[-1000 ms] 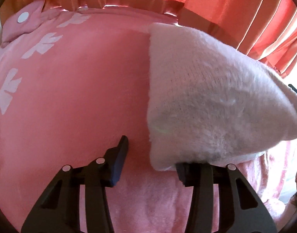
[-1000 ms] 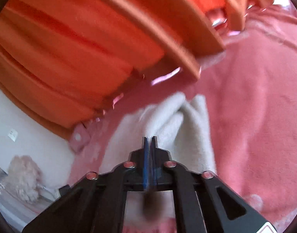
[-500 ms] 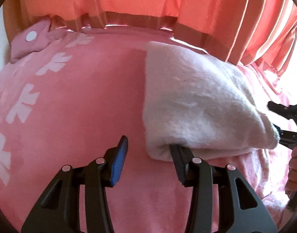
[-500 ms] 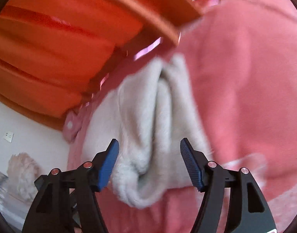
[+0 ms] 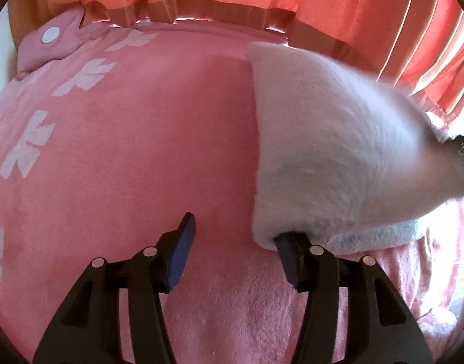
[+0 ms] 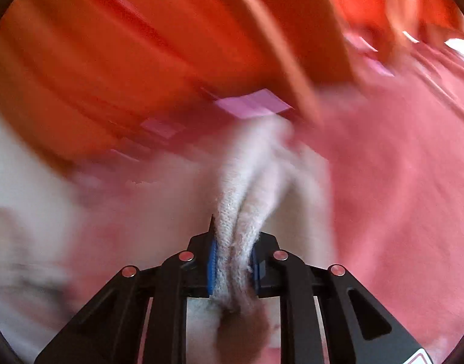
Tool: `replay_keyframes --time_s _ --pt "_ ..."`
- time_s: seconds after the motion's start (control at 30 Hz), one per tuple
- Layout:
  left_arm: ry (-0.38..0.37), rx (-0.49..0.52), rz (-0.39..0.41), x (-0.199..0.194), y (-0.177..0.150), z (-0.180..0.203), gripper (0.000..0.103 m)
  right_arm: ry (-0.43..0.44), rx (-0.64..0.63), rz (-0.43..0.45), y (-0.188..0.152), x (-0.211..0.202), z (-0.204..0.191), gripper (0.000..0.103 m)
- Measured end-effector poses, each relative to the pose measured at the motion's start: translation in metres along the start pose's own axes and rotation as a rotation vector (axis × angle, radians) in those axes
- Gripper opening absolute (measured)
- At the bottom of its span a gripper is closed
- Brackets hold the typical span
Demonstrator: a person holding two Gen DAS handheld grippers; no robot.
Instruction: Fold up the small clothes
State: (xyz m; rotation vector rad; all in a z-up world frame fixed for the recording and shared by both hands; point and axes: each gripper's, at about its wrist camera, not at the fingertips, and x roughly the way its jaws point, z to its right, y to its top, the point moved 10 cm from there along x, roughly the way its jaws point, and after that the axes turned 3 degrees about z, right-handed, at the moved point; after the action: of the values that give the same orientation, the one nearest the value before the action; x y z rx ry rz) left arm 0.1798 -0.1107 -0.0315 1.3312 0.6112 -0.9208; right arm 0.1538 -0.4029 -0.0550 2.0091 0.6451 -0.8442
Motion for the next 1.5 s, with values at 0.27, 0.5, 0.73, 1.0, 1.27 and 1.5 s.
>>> replay_keyframes --time_s 0.27,0.5,0.73,1.0,1.27,1.5 --pt "-0.070 0.021 0.028 -0.035 0.004 0.014 0.050 0.103 0.059 0.156 0.012 -0.062 -0.008 0.022" --pt "-0.180 0.044 0.184 -0.093 0.053 0.048 0.057 0.150 -0.018 0.203 0.006 -0.089 -0.038 0.018" --pt "-0.064 0.072 0.025 -0.003 0.042 0.061 0.066 0.007 -0.186 -0.088 -0.050 0.000 -0.033 0.006" --pt "-0.071 0.059 -0.005 0.003 0.029 0.054 0.070 -0.081 -0.208 -0.062 -0.040 -0.010 -0.014 0.000" --pt "-0.060 0.057 -0.001 0.002 0.026 0.057 0.070 -0.025 -0.071 0.121 0.039 -0.050 -0.006 0.016" --pt "-0.060 0.063 -0.001 0.002 0.026 0.059 0.071 -0.120 -0.084 0.070 0.045 -0.011 0.008 0.012"
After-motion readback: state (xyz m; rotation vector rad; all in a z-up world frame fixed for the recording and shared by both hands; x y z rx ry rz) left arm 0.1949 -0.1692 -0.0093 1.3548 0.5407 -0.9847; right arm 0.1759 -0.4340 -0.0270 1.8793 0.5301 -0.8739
